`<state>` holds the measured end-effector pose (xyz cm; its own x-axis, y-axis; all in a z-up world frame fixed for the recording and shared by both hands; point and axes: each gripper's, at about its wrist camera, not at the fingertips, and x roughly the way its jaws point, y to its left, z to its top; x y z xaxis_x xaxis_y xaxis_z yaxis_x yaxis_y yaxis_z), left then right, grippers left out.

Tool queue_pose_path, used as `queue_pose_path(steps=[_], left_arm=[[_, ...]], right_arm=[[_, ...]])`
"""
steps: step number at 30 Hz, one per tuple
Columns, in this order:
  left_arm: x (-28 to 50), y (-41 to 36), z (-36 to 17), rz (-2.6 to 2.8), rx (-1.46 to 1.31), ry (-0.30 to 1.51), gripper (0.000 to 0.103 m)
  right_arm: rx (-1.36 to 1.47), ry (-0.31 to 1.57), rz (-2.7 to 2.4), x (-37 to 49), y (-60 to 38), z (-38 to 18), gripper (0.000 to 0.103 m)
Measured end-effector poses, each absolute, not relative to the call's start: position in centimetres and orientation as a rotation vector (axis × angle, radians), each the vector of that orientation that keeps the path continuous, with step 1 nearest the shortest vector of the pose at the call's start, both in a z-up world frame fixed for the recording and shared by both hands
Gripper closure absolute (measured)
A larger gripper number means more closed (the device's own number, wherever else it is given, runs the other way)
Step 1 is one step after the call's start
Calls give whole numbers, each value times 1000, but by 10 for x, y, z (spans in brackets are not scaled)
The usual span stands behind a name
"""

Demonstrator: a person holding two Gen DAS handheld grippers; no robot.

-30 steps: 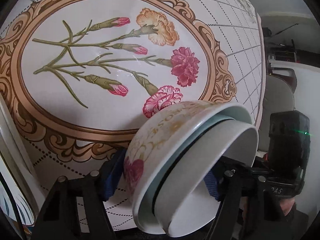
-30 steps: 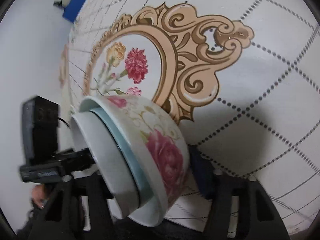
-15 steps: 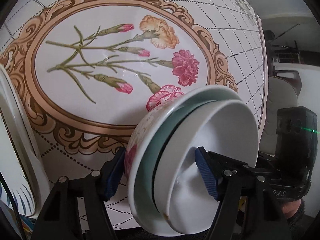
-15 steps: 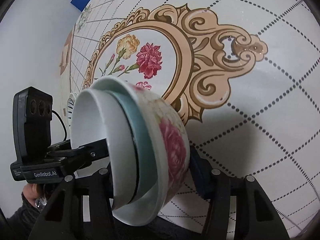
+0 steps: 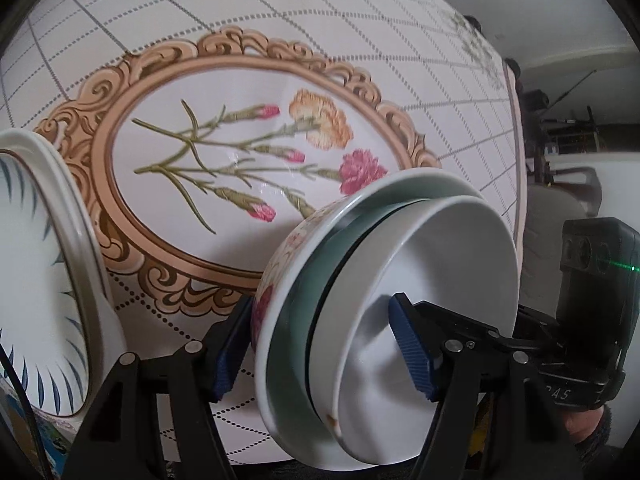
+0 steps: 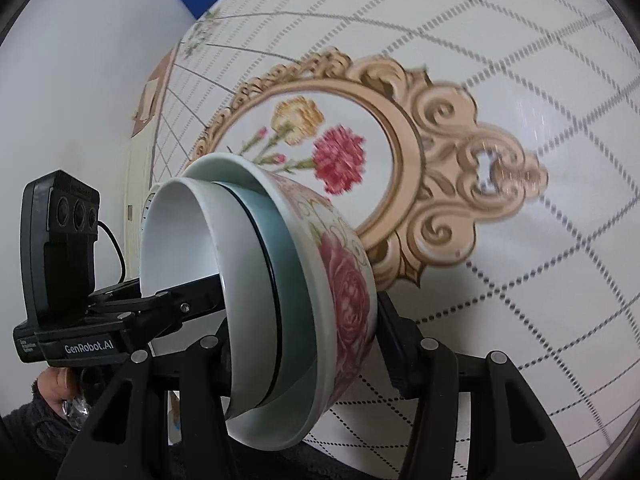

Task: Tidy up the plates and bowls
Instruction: 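Lift the nested bowl stack with both tools and carry it toward the plates, then lower the bowl stack with both tools onto the blue-striped plate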

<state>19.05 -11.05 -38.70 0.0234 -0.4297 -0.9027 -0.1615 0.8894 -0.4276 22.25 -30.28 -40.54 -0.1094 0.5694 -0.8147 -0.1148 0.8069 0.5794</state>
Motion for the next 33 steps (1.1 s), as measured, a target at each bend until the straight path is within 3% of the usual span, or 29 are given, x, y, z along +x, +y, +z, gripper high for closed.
queue_pose_path(steps=[17, 33], left_arm=[[177, -55, -322, -202, -466, 1437, 37], [164, 32, -310, -310, -320, 1454, 37]], right_arm=[[299, 1502, 660, 209, -239, -333, 48], [437, 1436, 544, 156, -149, -328, 48]])
